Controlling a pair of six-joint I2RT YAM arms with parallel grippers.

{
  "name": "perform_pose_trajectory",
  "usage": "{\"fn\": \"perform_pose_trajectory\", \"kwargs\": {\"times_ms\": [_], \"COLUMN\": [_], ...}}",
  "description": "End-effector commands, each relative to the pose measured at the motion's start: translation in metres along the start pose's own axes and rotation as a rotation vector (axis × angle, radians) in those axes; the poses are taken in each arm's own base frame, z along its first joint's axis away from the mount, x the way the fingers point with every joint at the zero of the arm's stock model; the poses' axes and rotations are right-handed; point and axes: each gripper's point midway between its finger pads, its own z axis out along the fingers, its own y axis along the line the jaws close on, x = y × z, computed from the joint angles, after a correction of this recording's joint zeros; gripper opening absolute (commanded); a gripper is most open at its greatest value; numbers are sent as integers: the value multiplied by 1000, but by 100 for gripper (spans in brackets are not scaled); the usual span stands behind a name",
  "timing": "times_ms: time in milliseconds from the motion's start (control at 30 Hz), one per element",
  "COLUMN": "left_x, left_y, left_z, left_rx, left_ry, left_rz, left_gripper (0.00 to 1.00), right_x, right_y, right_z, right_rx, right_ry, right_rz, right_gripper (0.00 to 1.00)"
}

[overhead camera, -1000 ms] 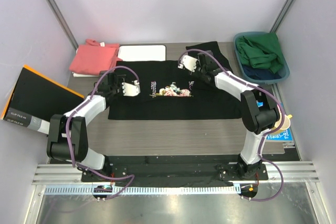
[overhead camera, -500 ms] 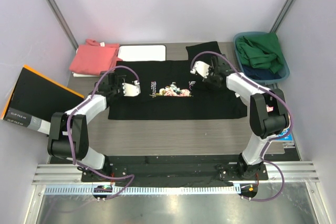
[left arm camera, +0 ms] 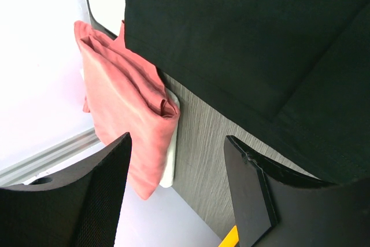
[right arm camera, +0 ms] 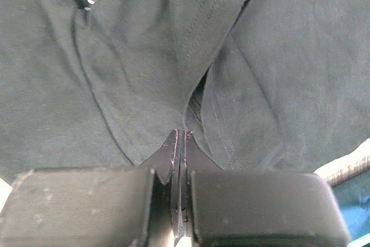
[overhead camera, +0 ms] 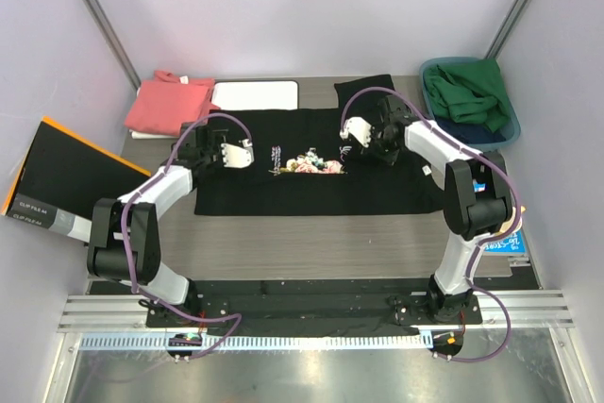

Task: Fold and stack the t-shirts
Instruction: Fold the flattened tshirt in 1/3 of the way

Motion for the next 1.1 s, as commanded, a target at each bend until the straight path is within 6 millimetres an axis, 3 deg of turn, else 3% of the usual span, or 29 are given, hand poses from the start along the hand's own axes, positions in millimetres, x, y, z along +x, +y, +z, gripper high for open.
{"fn": "perform_pose_trajectory", "kwargs": {"times_ms": [0,167,433,533,567,600,633,667,700,733,767,800,833,933,1067], "left_x": [-7,-8,-8,-9,-9,-8,-8,-9,-9,-10,-11,-12,-13,-17,-17], "left_y": [23,22,25,23,23,22,22,22,21,22,22,20,21,20,18], "left_z": [-1,-1,-1,0,0,0,0,0,1,2,2,4,4,6,8], "left_rx": [-60,-58,-62,-56,-56,-53,-53,-53,-50,-51,-52,-45,-47,-42,-37], "left_ry": [-22,-19,-15,-13,-13,-13,-11,-12,-13,-16,-18,-19,-20,-26,-29], "left_rz": [17,17,19,16,16,17,16,15,14,14,12,11,12,6,9], "left_gripper": [66,66,66,66,66,65,66,66,66,66,66,66,65,65,65], "right_x": [-12,-9,-12,-13,-27,-11,-36,-20,-22,-42,-34,-37,-45,-49,-60], "right_y": [13,19,7,-14,-43,-49,-88,-84,-101,-125,-122,-127,-138,-141,-141], "right_z": [-7,7,21,21,19,21,1,5,-9,-35,-35,-45,-67,-88,-97], "right_rx": [-87,-129,-107,6,152,234,438,507,654,829,886,963,1103,1238,1240], "right_ry": [-40,-29,-27,-25,-76,-21,-123,-84,-77,-166,-154,-153,-201,-236,-292], "right_rz": [5,14,32,37,44,42,24,11,11,-6,-16,-54,-39,-51,-22], "right_gripper": [1,1,1,1,1,1,1,1,1,1,1,1,1,1,1]}}
